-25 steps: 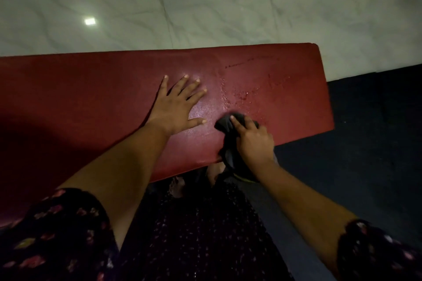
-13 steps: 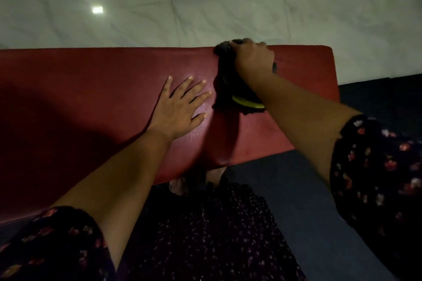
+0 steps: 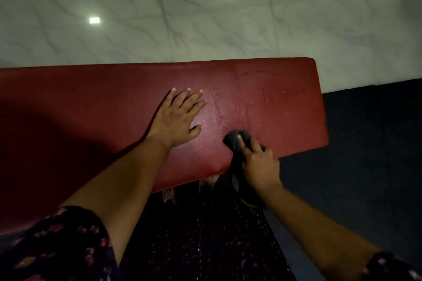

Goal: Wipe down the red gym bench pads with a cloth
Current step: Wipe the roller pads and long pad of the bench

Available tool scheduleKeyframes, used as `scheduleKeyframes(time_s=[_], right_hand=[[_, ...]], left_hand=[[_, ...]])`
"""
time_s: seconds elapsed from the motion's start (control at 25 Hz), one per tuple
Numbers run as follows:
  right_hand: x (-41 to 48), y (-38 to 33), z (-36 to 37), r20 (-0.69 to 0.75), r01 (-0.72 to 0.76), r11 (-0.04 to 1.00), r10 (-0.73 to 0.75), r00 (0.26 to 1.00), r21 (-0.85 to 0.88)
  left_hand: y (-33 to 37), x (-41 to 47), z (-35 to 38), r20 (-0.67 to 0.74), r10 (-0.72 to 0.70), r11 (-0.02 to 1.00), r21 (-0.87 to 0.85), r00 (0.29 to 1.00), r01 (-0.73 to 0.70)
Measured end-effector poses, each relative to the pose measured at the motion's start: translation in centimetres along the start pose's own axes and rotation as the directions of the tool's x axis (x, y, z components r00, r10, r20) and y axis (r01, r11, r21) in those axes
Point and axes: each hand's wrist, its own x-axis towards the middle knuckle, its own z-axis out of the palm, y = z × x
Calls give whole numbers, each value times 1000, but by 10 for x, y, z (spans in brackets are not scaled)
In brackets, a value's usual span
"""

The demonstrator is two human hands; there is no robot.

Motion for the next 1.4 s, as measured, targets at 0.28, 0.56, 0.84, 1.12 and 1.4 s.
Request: scheduleKeyframes(time_s=[0.28,0.56,0.84,1.12,1.4], right_hand=[[-35,27,30,146,-31,999,36,989,-40],[28,29,-12,-93,9,1000,-7,996,24],[153,0,-111,-276,31,998,-17,961,48],[154,-2,-110,-70,-137,968,155,985,212],[36,26,-19,96,-235,938,217,971,255]], left_hand=[[14,38,-9,145,-26,997,-73,989,37],[15,40,2,165,-53,997,-40,985,60],[8,31,17,-5,-4,999,-43,1000,4],[9,33,14,0,8,999,-51,1000,-8],[15,35,6,92,-57,996,75,994,50]])
